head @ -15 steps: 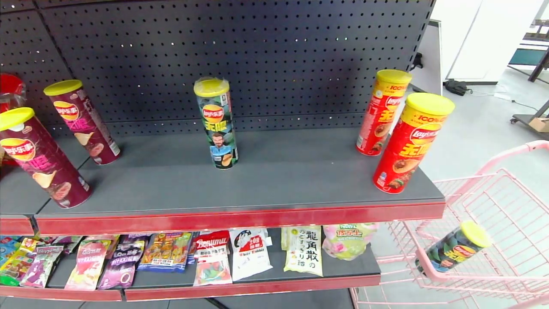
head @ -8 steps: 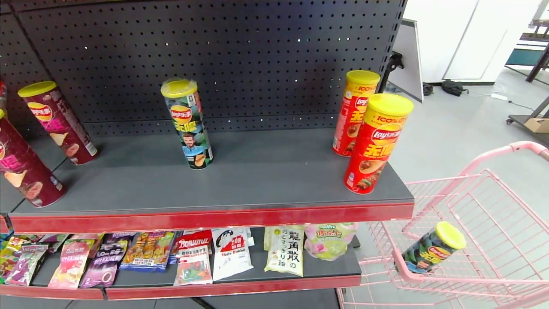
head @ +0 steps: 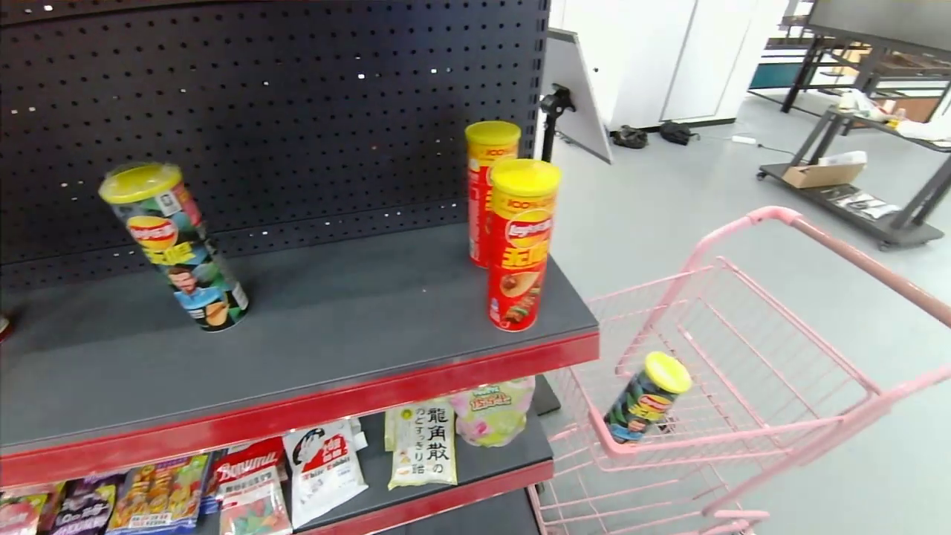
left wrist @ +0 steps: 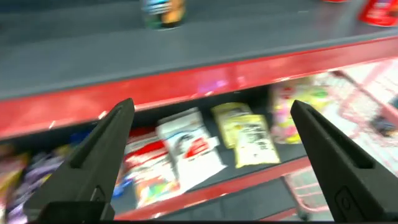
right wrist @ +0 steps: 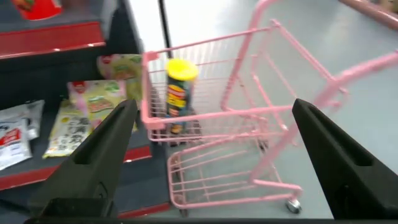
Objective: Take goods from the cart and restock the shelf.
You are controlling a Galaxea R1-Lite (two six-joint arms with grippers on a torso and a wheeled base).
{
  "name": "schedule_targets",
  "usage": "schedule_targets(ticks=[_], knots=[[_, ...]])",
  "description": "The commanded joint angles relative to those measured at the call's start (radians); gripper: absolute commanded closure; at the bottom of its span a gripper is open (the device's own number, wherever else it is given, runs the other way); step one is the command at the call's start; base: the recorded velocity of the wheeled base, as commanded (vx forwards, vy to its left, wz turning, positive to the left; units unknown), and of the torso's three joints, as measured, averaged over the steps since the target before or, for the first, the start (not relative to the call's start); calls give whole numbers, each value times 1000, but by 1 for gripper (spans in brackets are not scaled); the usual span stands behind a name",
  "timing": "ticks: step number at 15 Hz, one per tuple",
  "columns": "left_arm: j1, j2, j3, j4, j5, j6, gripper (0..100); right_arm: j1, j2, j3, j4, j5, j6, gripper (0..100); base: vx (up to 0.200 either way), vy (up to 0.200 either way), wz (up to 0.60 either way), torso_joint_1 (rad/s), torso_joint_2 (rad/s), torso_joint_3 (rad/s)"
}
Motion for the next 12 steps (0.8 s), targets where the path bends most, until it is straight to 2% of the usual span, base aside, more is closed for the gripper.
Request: schedule_targets(ticks=[1, 3, 9, 12], knots=[[0, 1, 0, -1, 0, -1, 0, 0, 0, 0, 0, 1, 0, 0, 0, 0, -600, 7, 7, 2], [0, 1, 0, 1, 0, -1, 0, 0, 0, 0, 0, 1, 0, 0, 0, 0, -600, 10, 0, 0], [0, 1, 0, 1, 0, -1, 0, 0, 0, 0, -2, 2, 1, 0, 0, 0, 0, 0, 0, 0], [0, 1, 0, 1, 0, -1, 0, 0, 0, 0, -2, 2, 0, 0, 0, 0, 0, -121, 295, 176]])
